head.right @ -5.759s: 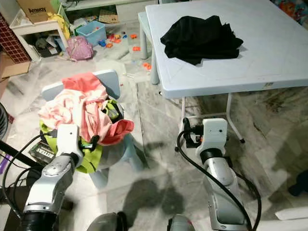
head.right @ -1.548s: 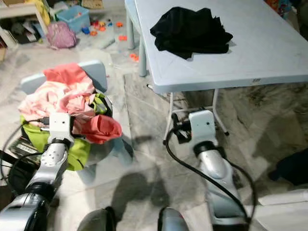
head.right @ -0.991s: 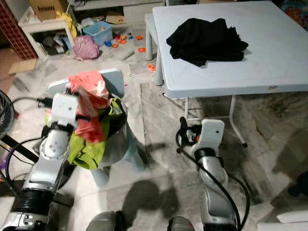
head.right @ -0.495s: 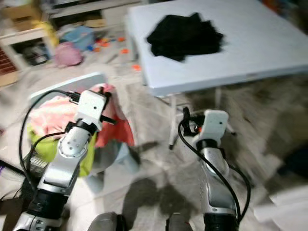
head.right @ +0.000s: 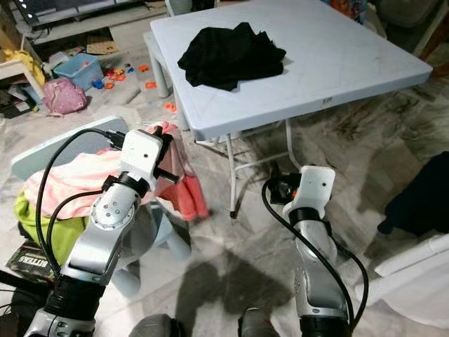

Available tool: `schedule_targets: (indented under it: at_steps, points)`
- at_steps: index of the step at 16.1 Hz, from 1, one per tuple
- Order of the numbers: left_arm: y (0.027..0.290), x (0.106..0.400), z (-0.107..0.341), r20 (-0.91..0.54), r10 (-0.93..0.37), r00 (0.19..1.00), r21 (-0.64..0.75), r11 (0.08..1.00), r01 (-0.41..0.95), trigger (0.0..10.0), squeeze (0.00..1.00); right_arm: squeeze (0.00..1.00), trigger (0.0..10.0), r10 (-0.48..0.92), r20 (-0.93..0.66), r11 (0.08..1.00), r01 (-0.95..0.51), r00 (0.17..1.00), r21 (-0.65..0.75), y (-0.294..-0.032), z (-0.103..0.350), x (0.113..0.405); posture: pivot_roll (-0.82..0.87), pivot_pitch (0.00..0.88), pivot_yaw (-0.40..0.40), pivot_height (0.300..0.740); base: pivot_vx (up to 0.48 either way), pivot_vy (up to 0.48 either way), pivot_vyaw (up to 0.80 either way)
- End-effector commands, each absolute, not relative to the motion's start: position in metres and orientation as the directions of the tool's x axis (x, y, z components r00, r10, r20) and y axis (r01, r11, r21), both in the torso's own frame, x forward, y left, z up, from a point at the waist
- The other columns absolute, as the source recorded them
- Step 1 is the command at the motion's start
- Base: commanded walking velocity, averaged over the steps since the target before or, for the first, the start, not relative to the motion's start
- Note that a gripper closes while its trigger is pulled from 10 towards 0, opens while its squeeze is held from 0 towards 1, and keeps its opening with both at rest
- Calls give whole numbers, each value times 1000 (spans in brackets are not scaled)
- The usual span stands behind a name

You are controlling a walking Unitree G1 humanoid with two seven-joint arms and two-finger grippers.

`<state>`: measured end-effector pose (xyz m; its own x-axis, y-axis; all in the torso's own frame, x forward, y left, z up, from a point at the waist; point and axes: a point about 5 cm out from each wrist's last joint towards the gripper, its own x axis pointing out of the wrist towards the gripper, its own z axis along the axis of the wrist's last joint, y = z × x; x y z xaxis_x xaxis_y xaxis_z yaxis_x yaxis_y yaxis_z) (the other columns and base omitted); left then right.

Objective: Hang hanger

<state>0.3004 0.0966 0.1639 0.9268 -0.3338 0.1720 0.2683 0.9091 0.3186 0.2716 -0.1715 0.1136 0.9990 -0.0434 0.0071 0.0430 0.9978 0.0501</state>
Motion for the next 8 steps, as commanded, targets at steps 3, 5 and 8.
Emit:
schedule_targets:
  at_steps: [3,5,8]
  points:
    - [97,301,167,177,-343,923,323,906,275,10000,0,0,10000,-44,5,998,44,999,53,-170,115,271,-17,60,74,740,0,-269,-533]
    - [96,300,165,173,-345,922,324,905,278,10000,0,0,10000,-45,7,998,45,999,50,-171,115,271,-17,60,74,740,0,-270,-800]
    - [95,301,165,170,-347,922,321,904,281,10000,0,0,10000,-47,8,998,46,999,48,-171,115,272,-20,60,73,740,0,-271,-800]
